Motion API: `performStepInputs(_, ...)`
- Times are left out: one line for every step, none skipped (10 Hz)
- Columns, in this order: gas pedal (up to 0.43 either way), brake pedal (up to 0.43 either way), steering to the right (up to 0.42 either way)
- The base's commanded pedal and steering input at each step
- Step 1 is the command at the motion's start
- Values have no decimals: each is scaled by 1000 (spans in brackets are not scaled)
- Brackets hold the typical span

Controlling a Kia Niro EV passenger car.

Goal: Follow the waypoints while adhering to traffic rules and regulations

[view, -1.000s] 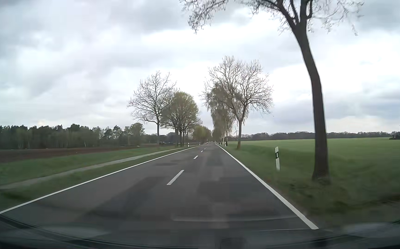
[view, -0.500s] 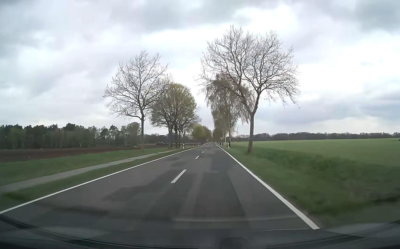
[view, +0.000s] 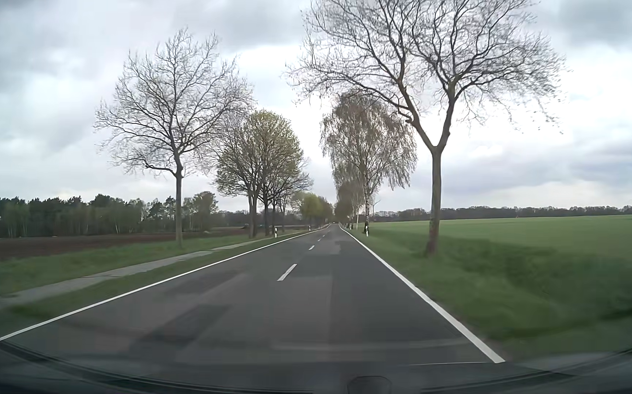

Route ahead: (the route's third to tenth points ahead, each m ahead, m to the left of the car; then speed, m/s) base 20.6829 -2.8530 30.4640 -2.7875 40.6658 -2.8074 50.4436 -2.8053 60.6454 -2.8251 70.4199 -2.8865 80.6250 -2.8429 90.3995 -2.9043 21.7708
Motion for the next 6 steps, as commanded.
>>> performStepInputs(0,0,0)
performStepInputs(0,6,0)
performStepInputs(0,0,0)
performStepInputs(0,0,0)
performStepInputs(0,0,0)
performStepInputs(0,6,0)
